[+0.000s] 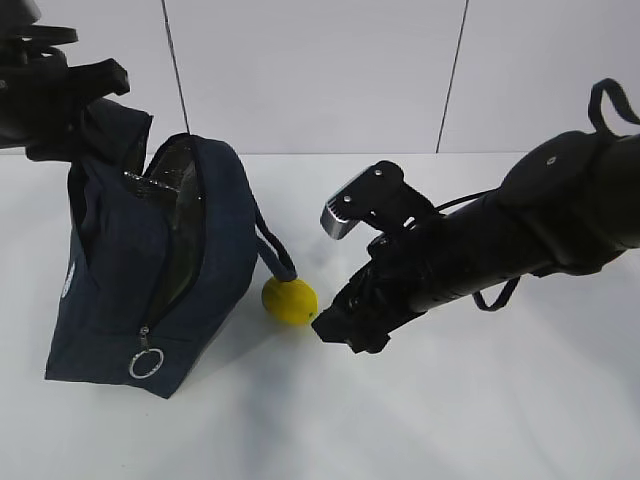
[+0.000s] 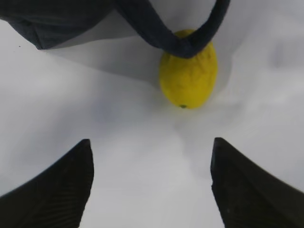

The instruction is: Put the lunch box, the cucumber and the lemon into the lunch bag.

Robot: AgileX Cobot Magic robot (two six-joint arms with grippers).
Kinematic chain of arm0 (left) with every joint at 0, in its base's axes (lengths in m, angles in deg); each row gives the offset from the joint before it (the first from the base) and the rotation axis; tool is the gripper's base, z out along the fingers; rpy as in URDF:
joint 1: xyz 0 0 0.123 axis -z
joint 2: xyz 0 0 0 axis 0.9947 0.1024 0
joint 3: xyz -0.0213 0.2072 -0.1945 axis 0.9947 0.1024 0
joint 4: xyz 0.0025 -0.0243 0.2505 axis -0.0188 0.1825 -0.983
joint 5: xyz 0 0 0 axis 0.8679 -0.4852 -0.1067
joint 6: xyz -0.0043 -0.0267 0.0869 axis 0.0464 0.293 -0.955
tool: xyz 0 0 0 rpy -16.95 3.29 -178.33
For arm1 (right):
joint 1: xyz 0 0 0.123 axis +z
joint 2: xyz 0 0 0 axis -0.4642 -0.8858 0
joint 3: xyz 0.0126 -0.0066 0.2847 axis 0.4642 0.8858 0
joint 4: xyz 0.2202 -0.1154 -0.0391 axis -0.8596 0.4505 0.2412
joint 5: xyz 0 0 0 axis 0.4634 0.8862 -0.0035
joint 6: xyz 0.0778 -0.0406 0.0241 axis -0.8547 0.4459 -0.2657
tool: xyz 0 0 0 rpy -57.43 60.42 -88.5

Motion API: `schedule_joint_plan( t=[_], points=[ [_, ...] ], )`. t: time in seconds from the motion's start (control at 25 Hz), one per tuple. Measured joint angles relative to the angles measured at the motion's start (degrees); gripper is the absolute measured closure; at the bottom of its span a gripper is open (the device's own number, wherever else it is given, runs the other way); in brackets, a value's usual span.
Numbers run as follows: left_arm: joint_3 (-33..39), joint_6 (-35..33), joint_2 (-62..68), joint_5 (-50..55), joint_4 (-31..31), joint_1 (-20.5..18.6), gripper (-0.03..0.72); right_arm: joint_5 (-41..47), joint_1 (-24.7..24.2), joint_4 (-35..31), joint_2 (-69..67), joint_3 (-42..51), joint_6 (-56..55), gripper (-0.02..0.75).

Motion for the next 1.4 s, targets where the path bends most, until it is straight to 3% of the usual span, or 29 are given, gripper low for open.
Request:
schedule_joint_plan(
  t=[0.32,0.4,1.4],
  points=[
    [0.00,-1.23,0.00,0.37,-0.64,0.00,0.695,2.29,0.00,-32.96,-6.78,0.00,39.45,0.150],
    [0.00,-1.36,0.00,0.45,-0.74,0.00,0.695,2.81,0.00,-37.94,-8.29,-0.21,46.37,0.150],
    [0.00,-1.50,0.00,0.45,-0.74,0.00,0.695,0.81,0.00,-40.83,-19.01,-11.48,49.98,0.150]
  ],
)
